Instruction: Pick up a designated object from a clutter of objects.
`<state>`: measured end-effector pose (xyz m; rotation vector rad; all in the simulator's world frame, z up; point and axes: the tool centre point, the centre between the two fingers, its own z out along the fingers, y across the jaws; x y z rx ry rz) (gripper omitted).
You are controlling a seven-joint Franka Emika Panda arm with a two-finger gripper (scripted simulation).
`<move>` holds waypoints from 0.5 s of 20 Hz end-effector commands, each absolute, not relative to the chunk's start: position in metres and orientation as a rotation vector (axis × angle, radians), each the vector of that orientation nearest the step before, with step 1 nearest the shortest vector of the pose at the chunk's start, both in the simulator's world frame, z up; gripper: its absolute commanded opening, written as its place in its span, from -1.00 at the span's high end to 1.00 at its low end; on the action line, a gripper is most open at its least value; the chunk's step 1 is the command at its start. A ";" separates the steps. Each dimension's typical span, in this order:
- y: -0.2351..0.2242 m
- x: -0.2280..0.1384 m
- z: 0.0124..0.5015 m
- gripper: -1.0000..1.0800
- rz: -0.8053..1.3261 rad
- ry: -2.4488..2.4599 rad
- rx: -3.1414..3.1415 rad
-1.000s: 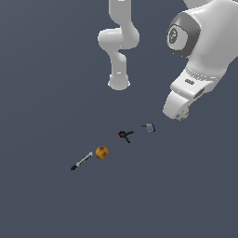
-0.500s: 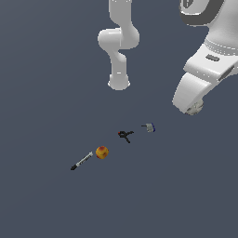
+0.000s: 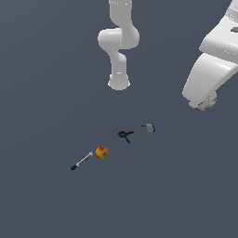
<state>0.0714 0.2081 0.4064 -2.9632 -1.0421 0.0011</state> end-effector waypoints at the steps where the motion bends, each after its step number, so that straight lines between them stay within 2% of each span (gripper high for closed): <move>1: 0.208 0.075 0.414 1.00 0.000 -1.042 -2.963; 10: 0.207 0.082 0.425 1.00 0.000 -1.042 -2.963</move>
